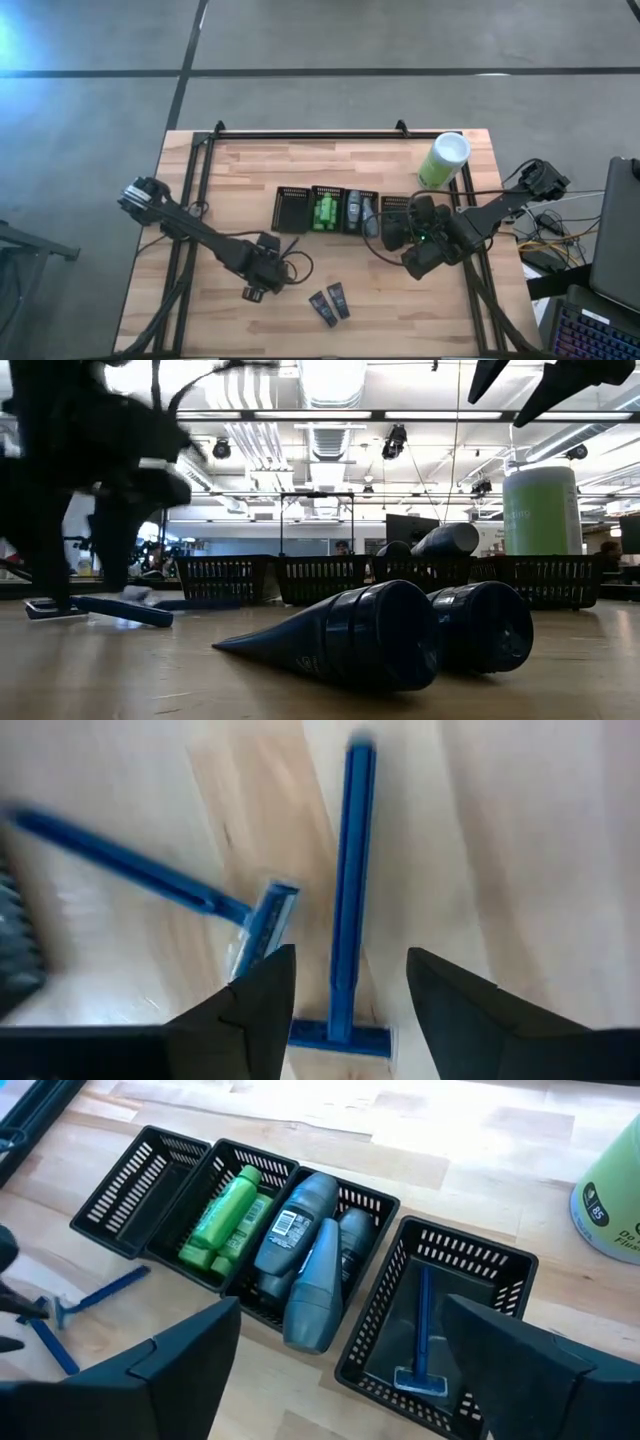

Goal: Pick & Place Travel size toiletries
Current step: Put the razor into the right black bin

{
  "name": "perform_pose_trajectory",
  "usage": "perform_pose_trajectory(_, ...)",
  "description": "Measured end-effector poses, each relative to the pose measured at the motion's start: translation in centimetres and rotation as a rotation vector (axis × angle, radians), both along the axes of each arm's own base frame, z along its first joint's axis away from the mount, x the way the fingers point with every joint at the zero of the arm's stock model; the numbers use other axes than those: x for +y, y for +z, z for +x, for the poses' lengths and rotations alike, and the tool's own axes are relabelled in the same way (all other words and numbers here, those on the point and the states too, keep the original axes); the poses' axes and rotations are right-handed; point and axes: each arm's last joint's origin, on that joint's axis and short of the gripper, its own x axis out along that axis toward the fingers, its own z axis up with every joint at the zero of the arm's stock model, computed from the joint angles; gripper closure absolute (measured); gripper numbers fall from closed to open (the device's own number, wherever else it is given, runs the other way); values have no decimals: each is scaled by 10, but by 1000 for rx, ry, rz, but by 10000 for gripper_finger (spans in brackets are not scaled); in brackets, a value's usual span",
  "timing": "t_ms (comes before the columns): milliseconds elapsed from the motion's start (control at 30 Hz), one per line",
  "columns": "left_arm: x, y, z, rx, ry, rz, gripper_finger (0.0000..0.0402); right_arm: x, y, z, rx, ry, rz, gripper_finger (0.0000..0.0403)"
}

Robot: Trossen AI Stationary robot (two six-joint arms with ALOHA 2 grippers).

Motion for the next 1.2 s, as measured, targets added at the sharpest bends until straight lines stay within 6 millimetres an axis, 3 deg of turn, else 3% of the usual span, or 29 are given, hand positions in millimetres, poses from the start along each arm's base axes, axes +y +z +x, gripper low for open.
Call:
perform_pose_trajectory(100, -2, 14, 5, -70, -26, 8, 206, 0, 0, 0, -1, -4, 1, 57)
perform_pose_trajectory(267, -6, 19, 7, -127, -114, 12, 206, -1, -2, 0, 2, -8, -1, 67)
perform_pose_trajectory(500, 0, 5, -6, -34, -6, 16, 206, -1, -4, 0, 9, -8, -5, 88)
perform_pose_trajectory(700, 1, -6, -13, 31, -22, -57, 207, -2, -7, -1, 11, -18, -4, 98)
perform_pose_trajectory(1000, 2, -20, -15, -28, -18, -90, 208, -2, -11, -2, 24, -32, 16, 106)
perform_pose_trajectory(1200, 3, -24, -16, -23, 5, -92, 258, -1, -11, -2, 23, -31, 18, 93)
